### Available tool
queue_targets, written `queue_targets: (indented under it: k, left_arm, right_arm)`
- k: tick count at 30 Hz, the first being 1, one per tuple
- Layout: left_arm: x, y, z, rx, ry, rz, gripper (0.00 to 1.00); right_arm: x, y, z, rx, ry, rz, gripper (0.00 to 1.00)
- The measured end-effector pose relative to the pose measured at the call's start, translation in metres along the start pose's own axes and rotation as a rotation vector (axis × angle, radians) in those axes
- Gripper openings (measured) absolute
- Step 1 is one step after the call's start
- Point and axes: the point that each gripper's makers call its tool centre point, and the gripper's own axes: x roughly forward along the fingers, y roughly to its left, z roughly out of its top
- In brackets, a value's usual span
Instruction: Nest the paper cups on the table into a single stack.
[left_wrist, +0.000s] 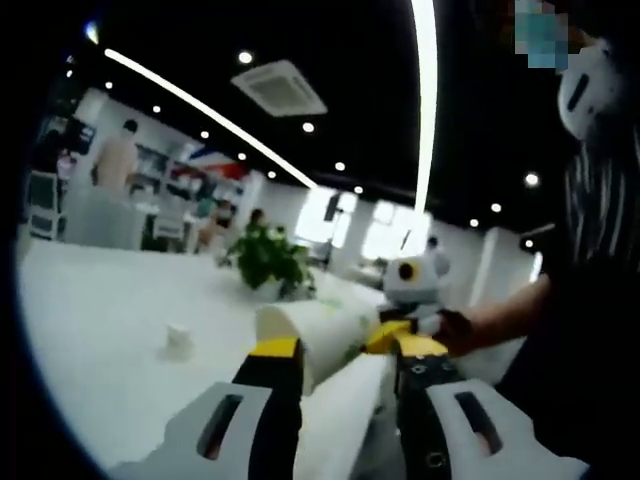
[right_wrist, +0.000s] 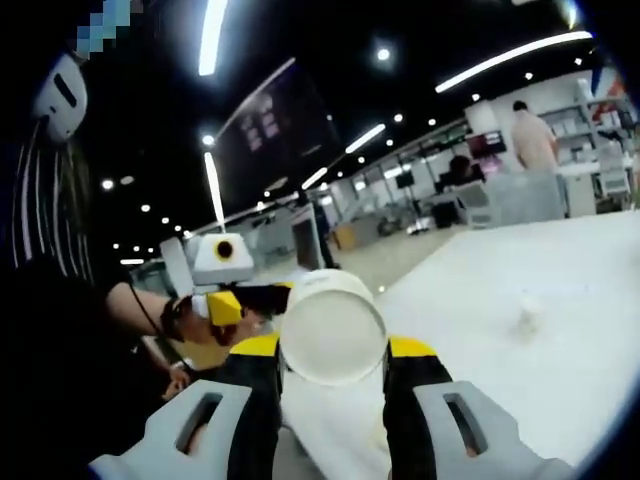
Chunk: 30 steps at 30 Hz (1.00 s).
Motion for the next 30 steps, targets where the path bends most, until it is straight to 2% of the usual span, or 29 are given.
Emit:
queue_targets:
  k: [8,13,20,30]
  left_arm:
    - [-0.005,-0.003,0.005,-0.003,0.009,-0.033,0.12]
    - [-0.007,-0.004,0.008,-0.014,0.024,-0.056,0.05]
    - [-0.005,-0.007,0.012,-0.026,0.044,-0.105,0.04]
    - [0.001,-0.018,0.013,-0.004,0.12,-0.183,0.0]
  right_arm:
    - [-0.001,0.007,-0.001,0.012,-0.012,0.036,0.35]
    - [0.001,0.011,-0.003,0.006,-0.01,0.055,0.35]
    - [0.001,0.012,0.001,-0.007,-0.017,0.067,0.35]
    - [0.001,0.011,0.0,-0.009,-0.014,0.069,0.37]
